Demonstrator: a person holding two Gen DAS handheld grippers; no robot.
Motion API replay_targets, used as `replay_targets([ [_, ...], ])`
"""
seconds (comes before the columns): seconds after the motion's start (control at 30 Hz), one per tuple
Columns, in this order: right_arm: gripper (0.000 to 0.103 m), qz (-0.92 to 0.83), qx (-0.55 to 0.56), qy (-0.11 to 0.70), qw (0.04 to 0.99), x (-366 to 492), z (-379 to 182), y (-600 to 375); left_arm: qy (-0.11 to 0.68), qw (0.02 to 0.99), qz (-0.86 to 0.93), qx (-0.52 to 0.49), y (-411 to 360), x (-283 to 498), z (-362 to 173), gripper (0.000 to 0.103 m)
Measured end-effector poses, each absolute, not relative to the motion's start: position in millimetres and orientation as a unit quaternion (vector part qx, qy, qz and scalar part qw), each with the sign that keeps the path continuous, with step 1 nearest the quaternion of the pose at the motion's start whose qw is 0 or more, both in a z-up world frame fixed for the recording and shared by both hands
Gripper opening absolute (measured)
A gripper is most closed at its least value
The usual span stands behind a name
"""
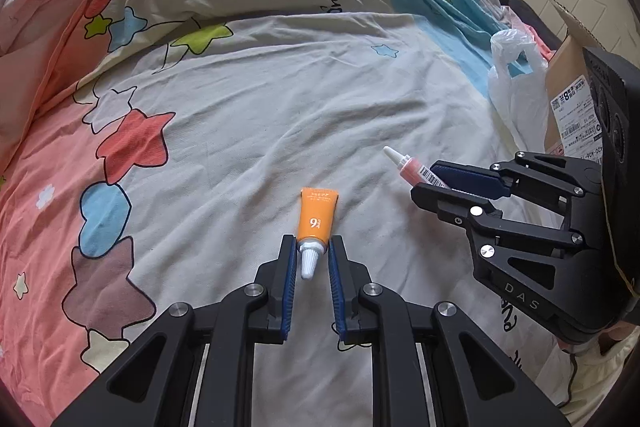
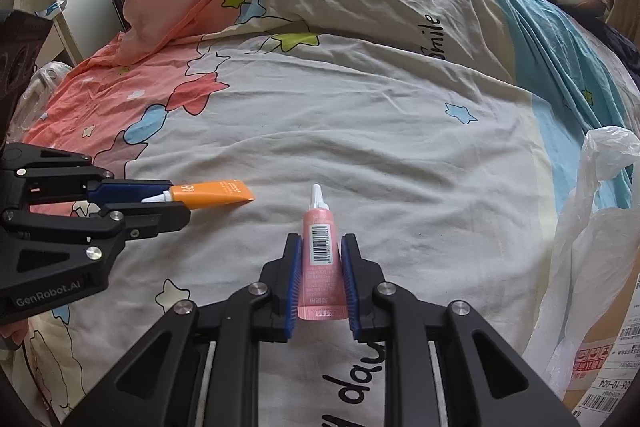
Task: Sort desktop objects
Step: 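Lift and carry the orange and pink tubes toward the cardboard box with both grippers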
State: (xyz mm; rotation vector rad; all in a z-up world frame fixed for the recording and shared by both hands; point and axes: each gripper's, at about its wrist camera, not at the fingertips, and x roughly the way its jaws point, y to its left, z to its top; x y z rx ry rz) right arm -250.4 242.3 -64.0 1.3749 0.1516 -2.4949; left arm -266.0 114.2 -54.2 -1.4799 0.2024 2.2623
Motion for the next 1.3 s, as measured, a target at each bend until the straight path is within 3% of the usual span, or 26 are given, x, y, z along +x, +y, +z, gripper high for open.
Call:
replay_targets([
  [0.27, 0.019, -0.857, 0.491, 0.06, 0.147, -250.8, -74.7, 242.4, 0.079, 0.209, 0.808, -0.545, 124.1, -273.7, -73.3, 0.019],
  [0.37, 0.019, -0.855, 0.495, 0.058, 0.146, -252.4, -77.5, 244.7, 0.071, 0.221, 0.806, -0.545, 126.5, -273.5, -74.6, 0.038],
  [0.43, 0.019, -0.854, 0.495, 0.057, 0.147, -252.5, -78.4, 245.4, 0.075, 0.223, 0.808, -0.54, 129.5, -271.0, -75.2, 0.064],
  [0.57, 0.019, -0.855, 0.495, 0.059, 0.143, -252.8, -78.5, 247.3, 0.104, 0.22, 0.819, -0.519, 135.1, -265.7, -80.1, 0.078],
  [0.73, 0.019, -0.854, 0.497, 0.049, 0.146, -254.0, -78.6, 252.6, 0.104, 0.197, 0.822, -0.524, 130.9, -271.6, -86.3, 0.103],
  [0.77, 0.019, -0.854, 0.497, 0.048, 0.146, -253.8, -78.9, 253.1, 0.102, 0.193, 0.822, -0.527, 130.3, -272.8, -87.2, 0.103],
  [1.13, 0.019, -0.855, 0.496, 0.046, 0.143, -252.6, -80.3, 254.5, 0.097, 0.191, 0.816, -0.537, 129.2, -278.9, -88.9, 0.101],
  [1.17, 0.019, -0.855, 0.496, 0.048, 0.142, -252.2, -80.2, 253.9, 0.087, 0.187, 0.823, -0.53, 125.8, -277.4, -86.8, 0.095],
  [1.23, 0.019, -0.856, 0.494, 0.058, 0.139, -250.6, -80.0, 251.1, 0.1, 0.189, 0.83, -0.516, 124.7, -273.8, -80.7, 0.032],
  [1.3, 0.019, -0.857, 0.493, 0.066, 0.136, -249.4, -79.9, 249.0, 0.113, 0.194, 0.833, -0.506, 125.5, -269.9, -77.0, 0.016],
])
